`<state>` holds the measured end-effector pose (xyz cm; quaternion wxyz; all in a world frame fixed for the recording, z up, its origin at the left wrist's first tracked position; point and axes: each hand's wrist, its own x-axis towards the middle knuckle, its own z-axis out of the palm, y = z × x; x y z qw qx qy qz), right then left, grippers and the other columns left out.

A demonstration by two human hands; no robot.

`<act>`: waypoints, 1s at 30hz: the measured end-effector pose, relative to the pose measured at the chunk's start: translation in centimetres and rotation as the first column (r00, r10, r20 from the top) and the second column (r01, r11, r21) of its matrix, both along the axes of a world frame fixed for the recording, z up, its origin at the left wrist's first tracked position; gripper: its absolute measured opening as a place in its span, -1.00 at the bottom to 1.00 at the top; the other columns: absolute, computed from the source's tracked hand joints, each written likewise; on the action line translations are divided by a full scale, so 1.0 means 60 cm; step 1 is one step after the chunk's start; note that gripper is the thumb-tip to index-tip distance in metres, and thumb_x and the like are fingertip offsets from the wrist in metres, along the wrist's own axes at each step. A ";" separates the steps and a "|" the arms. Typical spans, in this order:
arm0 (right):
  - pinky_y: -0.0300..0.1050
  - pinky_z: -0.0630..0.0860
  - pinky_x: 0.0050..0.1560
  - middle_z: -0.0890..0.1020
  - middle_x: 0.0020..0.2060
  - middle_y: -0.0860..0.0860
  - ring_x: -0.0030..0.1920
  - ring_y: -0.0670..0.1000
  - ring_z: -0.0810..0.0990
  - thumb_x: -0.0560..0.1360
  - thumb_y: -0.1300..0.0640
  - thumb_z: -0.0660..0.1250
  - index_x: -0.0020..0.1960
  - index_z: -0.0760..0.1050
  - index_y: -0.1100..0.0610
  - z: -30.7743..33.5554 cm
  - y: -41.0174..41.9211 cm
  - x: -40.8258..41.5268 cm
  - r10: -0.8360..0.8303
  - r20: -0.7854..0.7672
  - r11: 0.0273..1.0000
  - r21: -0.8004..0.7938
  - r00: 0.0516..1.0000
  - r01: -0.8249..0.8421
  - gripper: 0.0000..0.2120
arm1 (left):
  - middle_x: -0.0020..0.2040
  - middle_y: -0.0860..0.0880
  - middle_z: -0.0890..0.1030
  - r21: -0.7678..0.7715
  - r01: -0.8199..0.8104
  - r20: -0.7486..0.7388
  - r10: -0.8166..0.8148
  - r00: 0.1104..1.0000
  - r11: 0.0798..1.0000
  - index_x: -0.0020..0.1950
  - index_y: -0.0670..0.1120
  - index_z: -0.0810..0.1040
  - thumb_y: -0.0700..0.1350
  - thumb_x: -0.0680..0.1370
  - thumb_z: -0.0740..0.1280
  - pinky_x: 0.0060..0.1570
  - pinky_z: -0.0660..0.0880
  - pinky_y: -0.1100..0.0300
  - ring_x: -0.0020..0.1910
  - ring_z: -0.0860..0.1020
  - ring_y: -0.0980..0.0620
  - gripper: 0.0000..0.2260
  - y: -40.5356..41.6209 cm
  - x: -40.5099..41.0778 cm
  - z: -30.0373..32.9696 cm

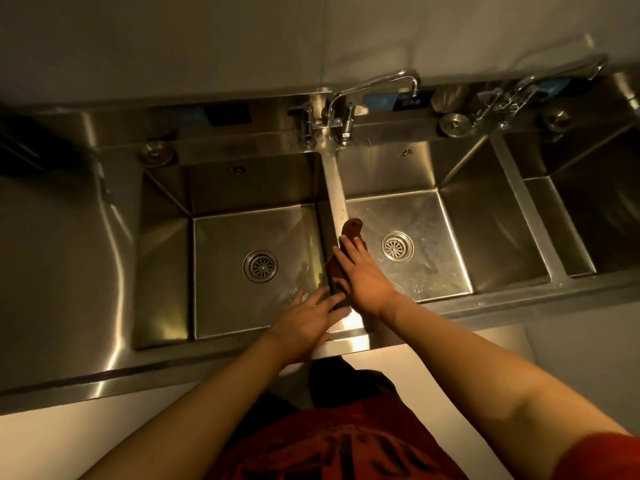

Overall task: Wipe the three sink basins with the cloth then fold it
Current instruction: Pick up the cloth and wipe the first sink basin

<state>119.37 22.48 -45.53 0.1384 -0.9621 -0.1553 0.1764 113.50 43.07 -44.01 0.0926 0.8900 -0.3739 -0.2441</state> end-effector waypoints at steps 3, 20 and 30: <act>0.15 0.01 0.63 0.00 0.65 0.12 0.64 0.26 -0.07 0.65 0.02 0.27 0.65 0.09 0.11 0.000 -0.010 0.060 0.061 0.016 0.998 0.006 0.998 -0.062 -0.34 | 0.69 -0.04 0.17 -0.018 0.008 0.041 -0.007 0.999 1.000 0.67 0.10 0.20 0.06 0.67 0.31 0.56 0.07 -0.34 0.66 0.09 -0.19 -0.41 -0.031 0.030 0.000; 0.16 0.04 0.61 0.10 0.63 0.19 0.60 0.36 0.02 0.65 -0.04 0.25 0.64 0.14 0.15 -0.007 0.009 0.335 0.077 0.075 0.996 0.036 0.994 -0.080 -0.36 | 0.72 -0.06 0.02 0.086 -0.061 0.010 0.060 0.998 0.994 0.70 0.04 0.14 0.13 0.66 0.30 0.57 0.09 -0.29 0.68 -0.02 -0.19 -0.35 -0.086 0.085 -0.030; 0.16 0.09 0.61 0.07 0.63 0.19 0.61 0.33 0.00 0.66 -0.02 0.25 0.64 0.10 0.13 -0.005 0.014 0.270 -0.022 0.074 0.999 0.032 0.997 0.019 -0.35 | 0.72 -0.02 -0.08 0.036 -0.097 -0.026 0.098 0.995 0.995 0.68 0.06 0.14 0.16 0.65 0.32 0.59 0.07 -0.27 0.68 -0.04 -0.16 -0.34 -0.074 0.062 -0.041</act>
